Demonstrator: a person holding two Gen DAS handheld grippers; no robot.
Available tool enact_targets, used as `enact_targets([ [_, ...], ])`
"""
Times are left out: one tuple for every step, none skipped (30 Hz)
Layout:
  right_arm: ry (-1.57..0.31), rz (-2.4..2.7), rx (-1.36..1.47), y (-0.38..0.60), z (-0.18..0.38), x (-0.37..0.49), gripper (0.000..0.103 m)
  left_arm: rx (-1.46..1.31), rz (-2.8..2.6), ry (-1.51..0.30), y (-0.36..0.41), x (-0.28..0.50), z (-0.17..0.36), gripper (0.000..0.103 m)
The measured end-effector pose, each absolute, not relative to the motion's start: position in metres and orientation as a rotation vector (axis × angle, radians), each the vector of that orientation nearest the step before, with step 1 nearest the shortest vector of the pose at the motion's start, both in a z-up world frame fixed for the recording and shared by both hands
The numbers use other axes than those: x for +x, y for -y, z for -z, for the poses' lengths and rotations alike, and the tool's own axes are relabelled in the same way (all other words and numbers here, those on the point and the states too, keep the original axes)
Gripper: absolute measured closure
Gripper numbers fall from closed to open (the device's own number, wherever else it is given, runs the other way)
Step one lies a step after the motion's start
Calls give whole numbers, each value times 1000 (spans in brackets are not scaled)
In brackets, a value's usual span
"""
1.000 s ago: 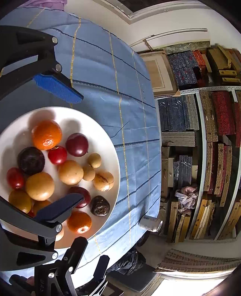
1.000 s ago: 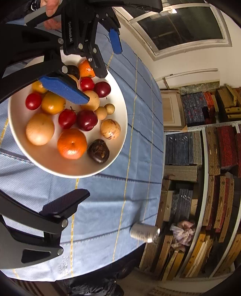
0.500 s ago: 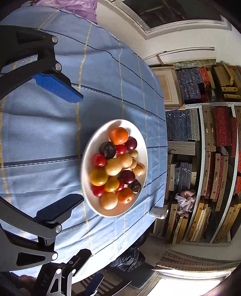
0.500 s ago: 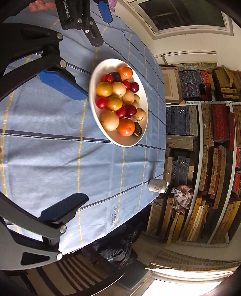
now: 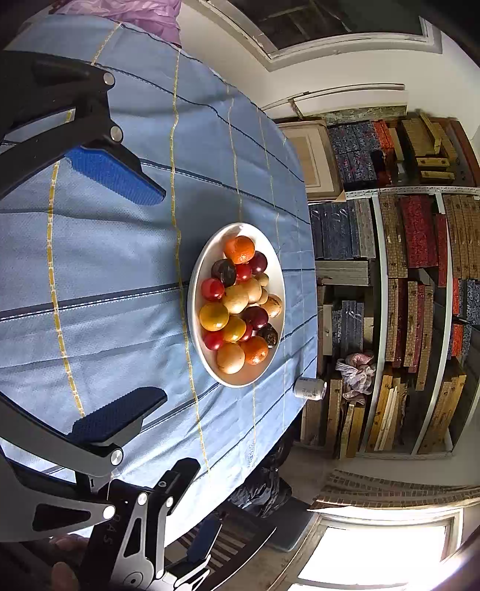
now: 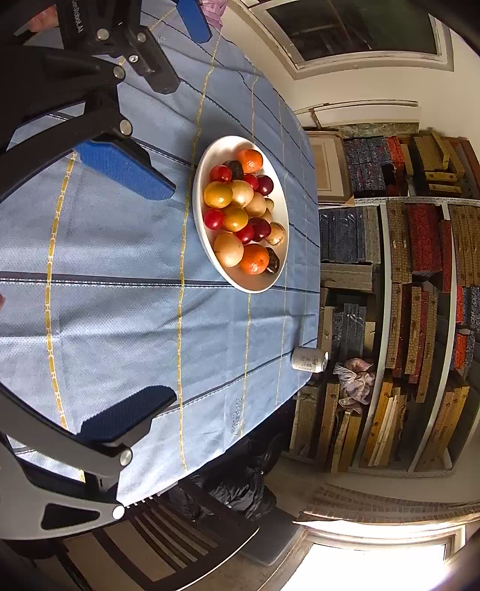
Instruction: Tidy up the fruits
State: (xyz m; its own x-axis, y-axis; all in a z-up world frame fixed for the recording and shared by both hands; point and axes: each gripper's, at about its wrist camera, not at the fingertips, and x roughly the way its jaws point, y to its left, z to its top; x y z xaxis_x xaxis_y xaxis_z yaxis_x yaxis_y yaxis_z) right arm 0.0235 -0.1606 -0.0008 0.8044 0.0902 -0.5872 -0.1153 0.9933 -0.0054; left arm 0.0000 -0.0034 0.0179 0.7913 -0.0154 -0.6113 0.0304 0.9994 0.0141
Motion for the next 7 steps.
enact_targets([
  [-619,-108,-37,162,-2,23,4,19,24,-665,3,2,-18,4],
  [-610,-105,-33,163,-4,22,4,13,20,-668,3,2,-18,4],
  [-601,-100,-32,164,-6,21,4,16,10,-668,2,3,-17,4],
  [-592,-93,-34,164,-8,20,4,29,-13,-672,2,4,-16,4],
  [-583,-86,-39,164,-10,18,4,47,-42,-681,2,6,-14,4],
  [-577,-81,-44,164,-11,17,4,53,-55,-690,2,7,-12,4],
  [-574,-79,-48,164,-12,16,4,49,-52,-696,1,8,-10,4],
])
